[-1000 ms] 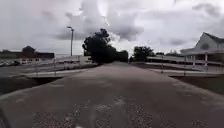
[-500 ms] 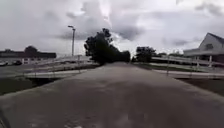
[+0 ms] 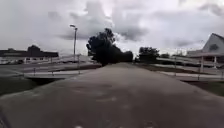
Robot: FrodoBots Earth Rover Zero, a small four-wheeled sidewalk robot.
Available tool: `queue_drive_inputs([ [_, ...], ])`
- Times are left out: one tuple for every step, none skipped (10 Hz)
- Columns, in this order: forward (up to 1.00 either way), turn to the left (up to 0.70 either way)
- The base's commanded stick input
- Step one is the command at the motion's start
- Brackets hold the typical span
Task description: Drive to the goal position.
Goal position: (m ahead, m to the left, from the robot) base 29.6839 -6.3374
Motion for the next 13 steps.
queue_drive_inputs([
  [1.00, 0.04],
  [1.00, 0.04],
  [1.00, 0.04],
  [1.00, -0.12],
  [1.00, -0.27],
  [1.00, -0.39],
  [1.00, -0.39],
  [1.00, -0.35],
  [1.00, -0.28],
  [1.00, -0.17],
  [1.00, -0.02],
  [1.00, 0.01],
  [1.00, 0.01],
])
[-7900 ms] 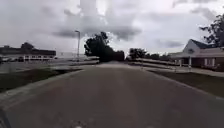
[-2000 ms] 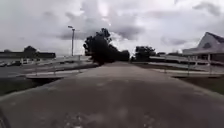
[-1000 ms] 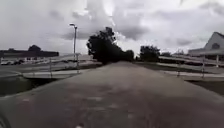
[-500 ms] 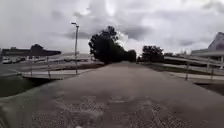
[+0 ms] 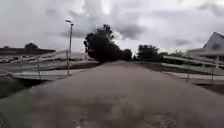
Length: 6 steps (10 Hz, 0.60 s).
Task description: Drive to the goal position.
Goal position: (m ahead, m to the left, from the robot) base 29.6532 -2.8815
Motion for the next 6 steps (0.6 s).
queue_drive_inputs([
  [1.00, 0.01],
  [1.00, 0.01],
  [1.00, 0.01],
  [1.00, 0.01],
  [1.00, 0.01],
  [1.00, 0.01],
])
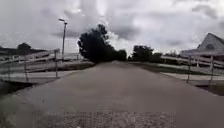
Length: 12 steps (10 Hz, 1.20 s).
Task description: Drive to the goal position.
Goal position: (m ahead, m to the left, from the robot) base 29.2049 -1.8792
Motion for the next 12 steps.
queue_drive_inputs([
  [1.00, 0.01],
  [1.00, 0.01],
  [1.00, -0.23],
  [1.00, -0.33],
  [1.00, -0.34],
  [1.00, -0.35],
  [1.00, -0.36],
  [1.00, -0.25],
  [1.00, -0.01],
  [1.00, 0.01],
  [1.00, 0.01],
  [1.00, 0.01],
])
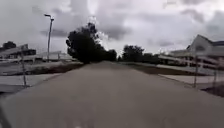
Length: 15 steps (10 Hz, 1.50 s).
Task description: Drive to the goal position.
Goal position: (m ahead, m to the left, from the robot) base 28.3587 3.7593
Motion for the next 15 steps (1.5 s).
queue_drive_inputs([
  [1.00, 0.01],
  [1.00, 0.01],
  [1.00, 0.01],
  [1.00, 0.01],
  [1.00, 0.01],
  [1.00, 0.01],
  [1.00, 0.01],
  [1.00, 0.01],
  [1.00, 0.01],
  [1.00, 0.01],
  [1.00, 0.01],
  [1.00, 0.01],
  [1.00, 0.01],
  [1.00, 0.01],
  [1.00, 0.03],
])
